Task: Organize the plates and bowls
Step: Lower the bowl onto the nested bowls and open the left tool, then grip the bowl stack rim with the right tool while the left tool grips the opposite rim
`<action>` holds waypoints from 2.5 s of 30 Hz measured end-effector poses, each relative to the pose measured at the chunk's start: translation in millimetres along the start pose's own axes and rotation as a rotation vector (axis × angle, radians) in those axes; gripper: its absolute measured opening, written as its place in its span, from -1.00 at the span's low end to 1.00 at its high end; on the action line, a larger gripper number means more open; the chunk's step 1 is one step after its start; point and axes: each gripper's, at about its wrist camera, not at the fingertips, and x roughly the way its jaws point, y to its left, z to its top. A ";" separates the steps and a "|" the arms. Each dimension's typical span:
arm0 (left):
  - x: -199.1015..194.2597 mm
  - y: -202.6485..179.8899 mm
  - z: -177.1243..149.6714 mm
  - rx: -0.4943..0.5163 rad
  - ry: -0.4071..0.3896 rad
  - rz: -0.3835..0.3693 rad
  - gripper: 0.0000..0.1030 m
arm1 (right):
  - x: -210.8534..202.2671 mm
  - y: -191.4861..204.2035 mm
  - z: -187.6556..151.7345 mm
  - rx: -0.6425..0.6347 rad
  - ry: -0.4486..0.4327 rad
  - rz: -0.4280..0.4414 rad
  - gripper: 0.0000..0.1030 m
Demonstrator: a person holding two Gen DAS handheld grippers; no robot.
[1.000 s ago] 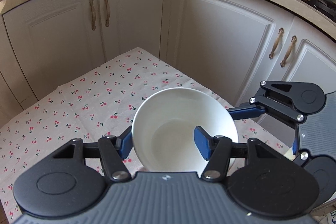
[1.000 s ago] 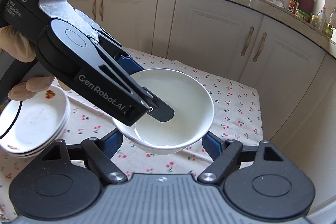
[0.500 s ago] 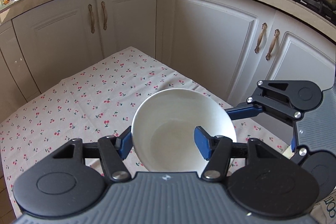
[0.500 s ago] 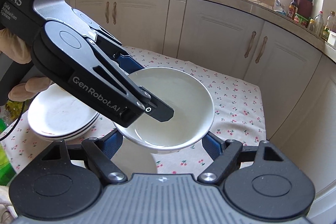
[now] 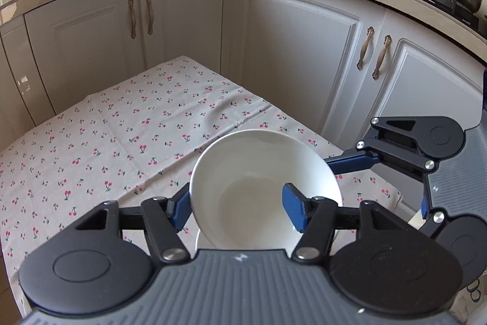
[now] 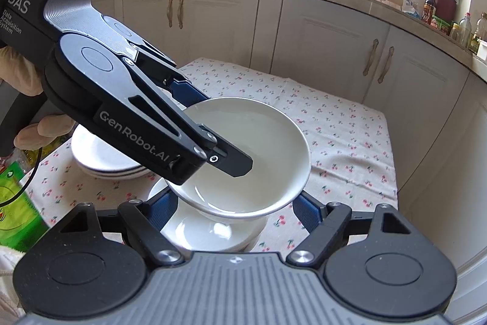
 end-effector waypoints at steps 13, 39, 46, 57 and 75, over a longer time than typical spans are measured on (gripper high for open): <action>4.6 -4.0 -20.2 -0.060 0.002 -0.038 0.27 | -0.6 11.8 -19.9 0.007 0.025 0.010 0.67; 14.8 7.0 -30.5 -0.078 0.025 -0.034 0.27 | 13.9 12.0 -19.5 0.018 0.056 0.045 0.67; 14.4 5.6 -31.7 -0.059 0.020 -0.031 0.29 | 15.7 10.8 -20.9 0.021 0.059 0.051 0.68; -3.5 10.8 -38.4 -0.031 -0.036 -0.025 0.63 | 6.8 11.5 -25.2 -0.011 0.011 0.032 0.99; -15.0 8.8 -93.4 0.085 0.001 -0.062 0.87 | 25.6 11.6 -52.1 -0.045 0.130 0.028 1.00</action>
